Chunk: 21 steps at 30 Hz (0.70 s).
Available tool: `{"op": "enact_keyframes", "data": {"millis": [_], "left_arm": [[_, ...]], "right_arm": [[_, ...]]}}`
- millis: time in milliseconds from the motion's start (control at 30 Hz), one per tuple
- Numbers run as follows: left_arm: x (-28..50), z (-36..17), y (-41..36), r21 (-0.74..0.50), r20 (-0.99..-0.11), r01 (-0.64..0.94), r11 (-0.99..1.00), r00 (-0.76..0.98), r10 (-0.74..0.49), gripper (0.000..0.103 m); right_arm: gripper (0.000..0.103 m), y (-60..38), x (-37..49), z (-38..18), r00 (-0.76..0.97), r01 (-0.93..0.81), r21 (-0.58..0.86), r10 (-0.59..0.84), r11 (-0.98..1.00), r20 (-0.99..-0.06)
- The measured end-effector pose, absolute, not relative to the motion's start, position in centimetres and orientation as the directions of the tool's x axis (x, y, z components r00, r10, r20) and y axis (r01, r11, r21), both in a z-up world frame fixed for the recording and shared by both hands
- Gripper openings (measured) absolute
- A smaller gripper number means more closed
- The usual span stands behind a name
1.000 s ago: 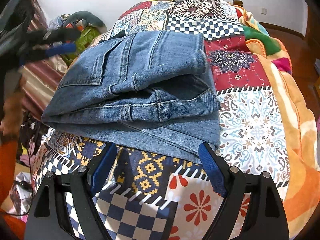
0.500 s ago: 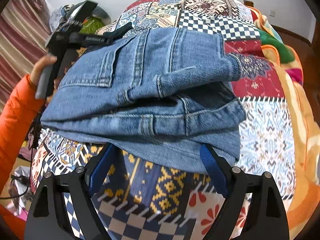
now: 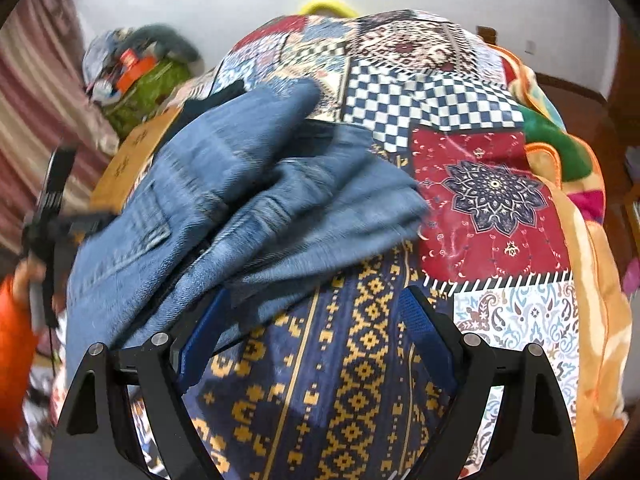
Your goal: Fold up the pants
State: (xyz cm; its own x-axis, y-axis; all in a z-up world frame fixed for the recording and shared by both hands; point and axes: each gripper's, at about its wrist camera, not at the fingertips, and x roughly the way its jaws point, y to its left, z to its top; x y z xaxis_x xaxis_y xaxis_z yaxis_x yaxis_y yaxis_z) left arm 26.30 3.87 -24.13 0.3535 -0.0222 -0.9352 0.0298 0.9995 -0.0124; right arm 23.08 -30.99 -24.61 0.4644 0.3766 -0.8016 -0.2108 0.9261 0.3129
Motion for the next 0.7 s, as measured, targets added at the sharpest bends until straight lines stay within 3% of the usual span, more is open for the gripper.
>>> {"op": "enact_keyframes", "data": {"millis": [467,600,700], "left_arm": [[17.0,-20.7,-0.9,-0.011,-0.936,0.081,0.997,0.349,-0.039,0.103],[16.4,-17.9,-2.1,0.044,-0.892,0.171,0.984,0.451,-0.038,0.101],[15.5,-15.1,-2.2,-0.021,-0.842,0.196,0.980,0.526,-0.123,0.101]], "right_arm": [[0.085,-31.4,17.2,-19.6,0.535,-0.305,0.259,0.390,0.916,-0.749],[0.085,-30.9,15.2,-18.7,0.569,-0.328,0.242,0.396,0.913,-0.721],[0.085,-30.4,14.4,-19.0,0.568,-0.326,0.252,0.402,0.911,-0.718]]}}
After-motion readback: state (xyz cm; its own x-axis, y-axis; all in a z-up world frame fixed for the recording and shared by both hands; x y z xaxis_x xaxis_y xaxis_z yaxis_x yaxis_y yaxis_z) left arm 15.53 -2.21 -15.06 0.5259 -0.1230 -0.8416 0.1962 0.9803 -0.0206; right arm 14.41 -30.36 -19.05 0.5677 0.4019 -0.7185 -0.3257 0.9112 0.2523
